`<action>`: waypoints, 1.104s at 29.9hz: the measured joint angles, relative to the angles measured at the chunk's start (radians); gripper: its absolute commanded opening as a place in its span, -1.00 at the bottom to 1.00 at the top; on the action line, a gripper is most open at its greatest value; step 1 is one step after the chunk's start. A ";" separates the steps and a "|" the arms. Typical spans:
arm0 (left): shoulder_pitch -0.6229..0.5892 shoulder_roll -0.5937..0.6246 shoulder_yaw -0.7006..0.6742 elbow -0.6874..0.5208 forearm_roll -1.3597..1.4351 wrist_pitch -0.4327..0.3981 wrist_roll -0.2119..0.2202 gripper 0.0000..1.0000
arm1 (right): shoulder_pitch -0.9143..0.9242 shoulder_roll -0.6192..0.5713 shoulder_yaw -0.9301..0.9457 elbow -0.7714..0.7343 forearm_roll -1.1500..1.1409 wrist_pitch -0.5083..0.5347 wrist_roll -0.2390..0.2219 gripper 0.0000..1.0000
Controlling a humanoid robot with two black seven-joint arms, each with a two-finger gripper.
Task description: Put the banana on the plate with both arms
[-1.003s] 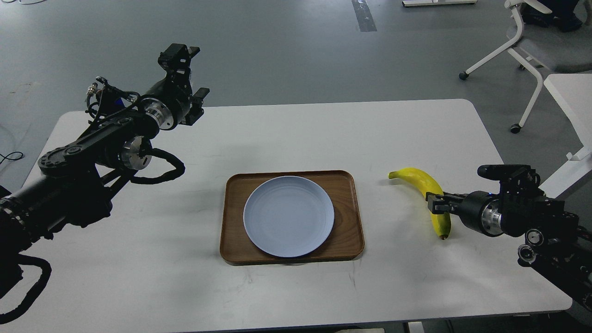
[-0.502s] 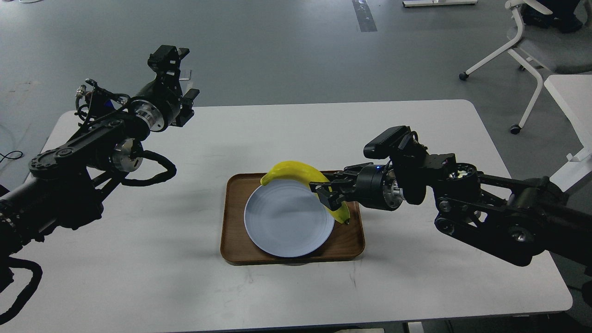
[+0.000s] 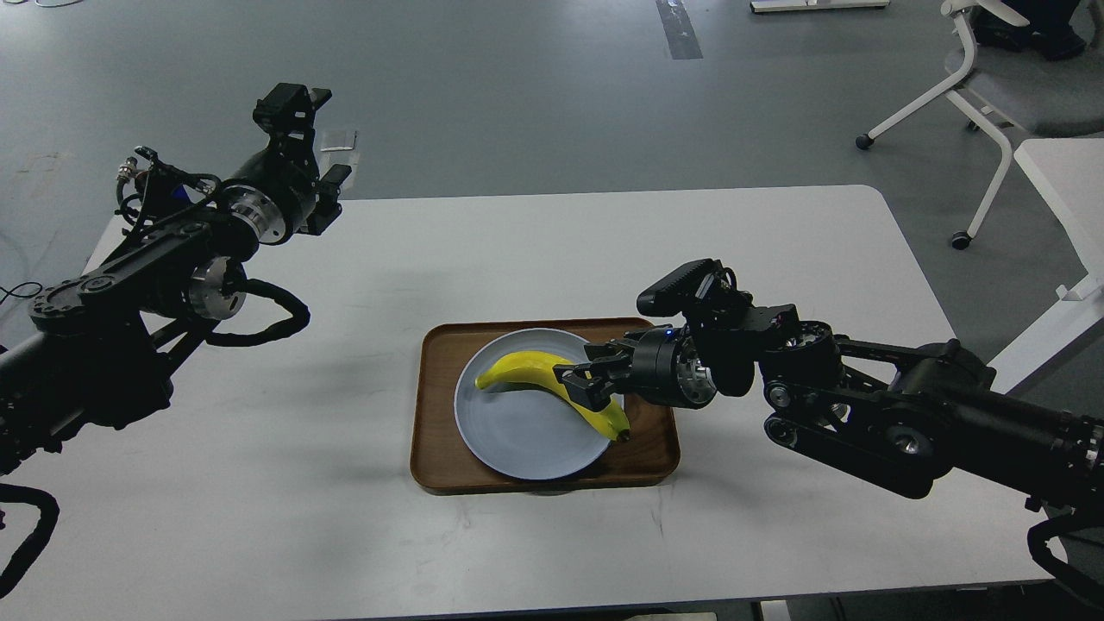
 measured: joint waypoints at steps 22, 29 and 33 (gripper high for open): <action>0.100 0.003 -0.178 -0.122 -0.069 -0.102 -0.004 0.96 | -0.270 0.071 0.913 -0.189 1.188 -0.048 -0.042 1.00; 0.222 0.004 -0.290 -0.218 -0.090 -0.158 0.005 0.96 | -0.355 0.121 1.016 -0.181 1.230 0.042 -0.117 1.00; 0.255 0.007 -0.299 -0.247 -0.093 -0.162 0.007 0.96 | -0.358 0.141 1.023 -0.183 1.228 0.032 -0.133 1.00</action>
